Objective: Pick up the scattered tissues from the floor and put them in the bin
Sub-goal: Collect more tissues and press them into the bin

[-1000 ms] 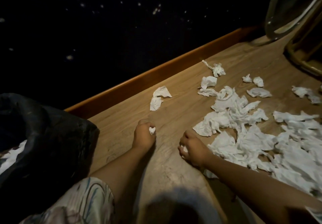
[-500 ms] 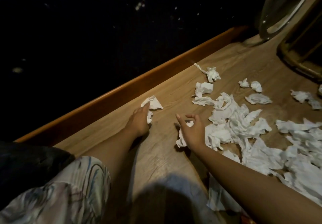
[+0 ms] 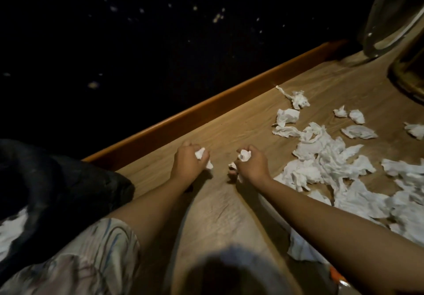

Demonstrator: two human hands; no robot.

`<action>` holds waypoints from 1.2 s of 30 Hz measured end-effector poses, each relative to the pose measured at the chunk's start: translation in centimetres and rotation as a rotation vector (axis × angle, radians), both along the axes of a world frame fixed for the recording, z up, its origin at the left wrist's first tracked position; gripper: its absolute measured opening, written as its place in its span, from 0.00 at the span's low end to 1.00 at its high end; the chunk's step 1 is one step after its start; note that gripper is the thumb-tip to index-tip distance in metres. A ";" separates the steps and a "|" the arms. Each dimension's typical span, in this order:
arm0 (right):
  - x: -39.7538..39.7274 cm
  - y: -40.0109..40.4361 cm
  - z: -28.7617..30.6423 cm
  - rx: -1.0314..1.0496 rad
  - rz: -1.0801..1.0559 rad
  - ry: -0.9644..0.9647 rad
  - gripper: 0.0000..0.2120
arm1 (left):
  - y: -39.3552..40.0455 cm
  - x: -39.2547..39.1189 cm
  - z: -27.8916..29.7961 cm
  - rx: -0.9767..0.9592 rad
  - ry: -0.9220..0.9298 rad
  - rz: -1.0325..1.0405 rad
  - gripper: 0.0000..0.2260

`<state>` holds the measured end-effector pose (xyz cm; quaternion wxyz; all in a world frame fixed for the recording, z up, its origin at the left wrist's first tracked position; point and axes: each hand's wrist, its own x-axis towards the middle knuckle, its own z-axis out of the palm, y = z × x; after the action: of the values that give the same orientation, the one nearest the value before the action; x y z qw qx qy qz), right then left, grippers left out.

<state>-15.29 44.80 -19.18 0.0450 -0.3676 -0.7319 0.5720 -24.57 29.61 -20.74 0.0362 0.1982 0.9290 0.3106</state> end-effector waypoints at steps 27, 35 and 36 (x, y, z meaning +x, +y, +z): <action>-5.0 -31.4 19.9 -0.329 0.750 0.416 0.06 | -32.0 4.6 16.9 0.611 -0.029 0.920 0.05; -5.8 -32.7 18.7 -0.208 0.828 0.461 0.18 | -32.3 4.8 17.6 0.768 0.168 1.025 0.12; -5.9 -32.4 18.6 -0.205 0.814 0.480 0.17 | -31.5 4.6 18.0 0.780 0.209 0.982 0.10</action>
<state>-21.15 12.42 -0.53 -0.0515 0.0886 -0.7254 0.6807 -19.93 -1.91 -2.70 -0.2763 -0.2231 0.7289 0.5853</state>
